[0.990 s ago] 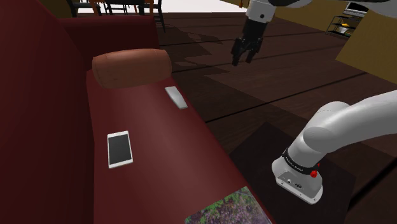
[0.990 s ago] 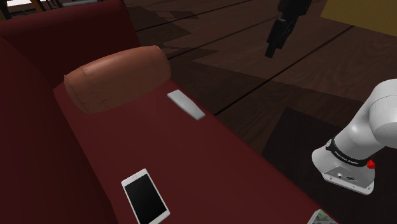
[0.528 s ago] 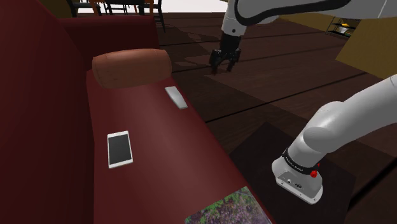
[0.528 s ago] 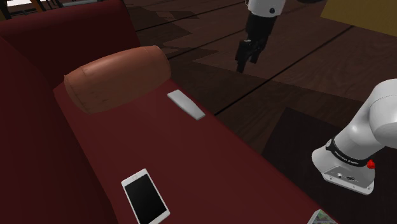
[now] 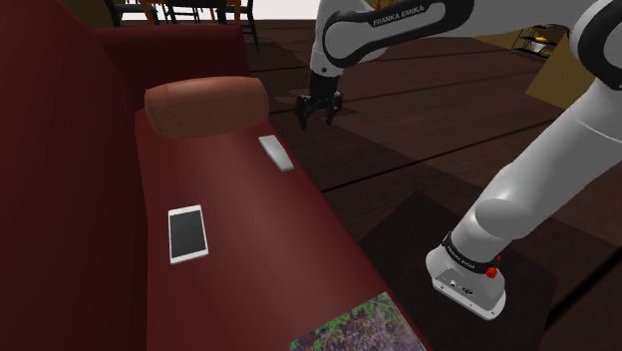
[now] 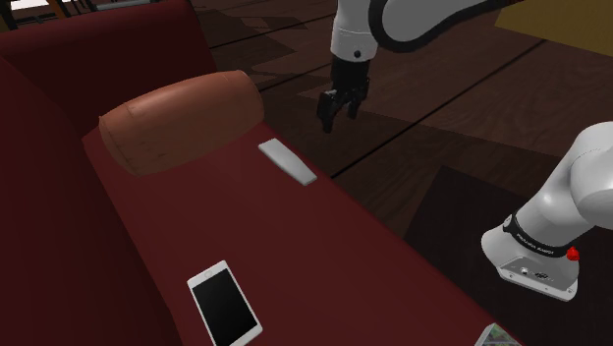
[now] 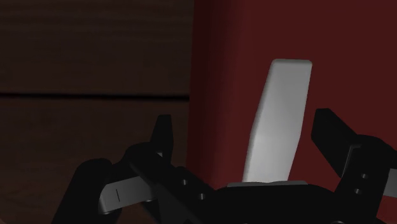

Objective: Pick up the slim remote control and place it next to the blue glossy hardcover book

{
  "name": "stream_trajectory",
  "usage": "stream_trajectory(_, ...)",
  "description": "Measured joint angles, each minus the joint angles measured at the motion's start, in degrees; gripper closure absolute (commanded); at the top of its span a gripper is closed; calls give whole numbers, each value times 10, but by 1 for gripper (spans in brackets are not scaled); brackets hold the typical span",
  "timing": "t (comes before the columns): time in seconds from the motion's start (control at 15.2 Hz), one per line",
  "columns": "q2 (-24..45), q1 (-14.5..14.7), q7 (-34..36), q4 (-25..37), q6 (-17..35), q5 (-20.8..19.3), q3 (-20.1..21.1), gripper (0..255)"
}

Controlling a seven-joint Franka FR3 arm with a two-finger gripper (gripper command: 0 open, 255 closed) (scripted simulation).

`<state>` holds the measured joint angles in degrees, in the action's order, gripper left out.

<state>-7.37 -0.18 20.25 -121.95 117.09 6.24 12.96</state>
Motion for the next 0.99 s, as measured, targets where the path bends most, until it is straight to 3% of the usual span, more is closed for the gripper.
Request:
stream_trajectory(0.73,249,31,116,177,59,-72,13,0)
stream_trajectory(0.99,289,40,132,204,69,-82,10,0)
